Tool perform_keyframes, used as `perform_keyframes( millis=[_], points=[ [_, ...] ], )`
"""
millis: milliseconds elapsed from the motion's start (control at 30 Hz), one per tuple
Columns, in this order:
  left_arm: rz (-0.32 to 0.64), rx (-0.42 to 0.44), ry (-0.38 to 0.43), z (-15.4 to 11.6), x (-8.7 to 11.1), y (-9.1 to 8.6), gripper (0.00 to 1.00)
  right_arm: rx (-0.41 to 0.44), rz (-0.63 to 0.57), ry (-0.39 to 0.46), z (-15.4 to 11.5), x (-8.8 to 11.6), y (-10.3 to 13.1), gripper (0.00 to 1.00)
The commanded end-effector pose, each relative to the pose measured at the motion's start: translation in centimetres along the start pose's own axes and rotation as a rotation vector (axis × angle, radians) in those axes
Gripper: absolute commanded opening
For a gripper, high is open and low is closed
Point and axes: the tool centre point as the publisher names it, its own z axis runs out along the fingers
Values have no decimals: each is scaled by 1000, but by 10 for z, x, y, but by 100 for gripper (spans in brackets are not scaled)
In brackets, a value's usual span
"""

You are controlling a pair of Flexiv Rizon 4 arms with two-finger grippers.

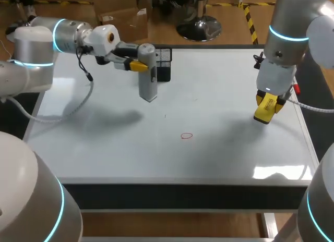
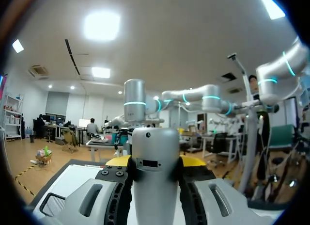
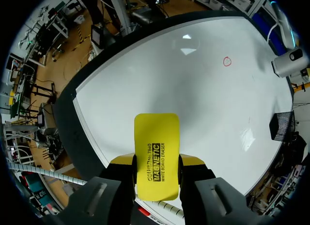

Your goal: Pick up the inspection probe, press it on each red-marked spot on the whiteboard one by one, put down the probe, pick up the eraser, and wipe off all the red marks.

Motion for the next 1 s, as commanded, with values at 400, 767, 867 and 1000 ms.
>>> perform_keyframes(
  millis=[400,767,867,1000],
  points=[
    [5,6,257,-55,-8,1,0,2,-2,1,0,0,-1,0],
    [-2,7,228,-90,-14,3,0,2,-2,1,0,0,-1,0],
    [0,-1,223,-93,-13,1,0,2,-2,1,0,0,-1,0],
    [0,-1,223,-93,-13,1,0,2,-2,1,0,0,-1,0]
  ],
)
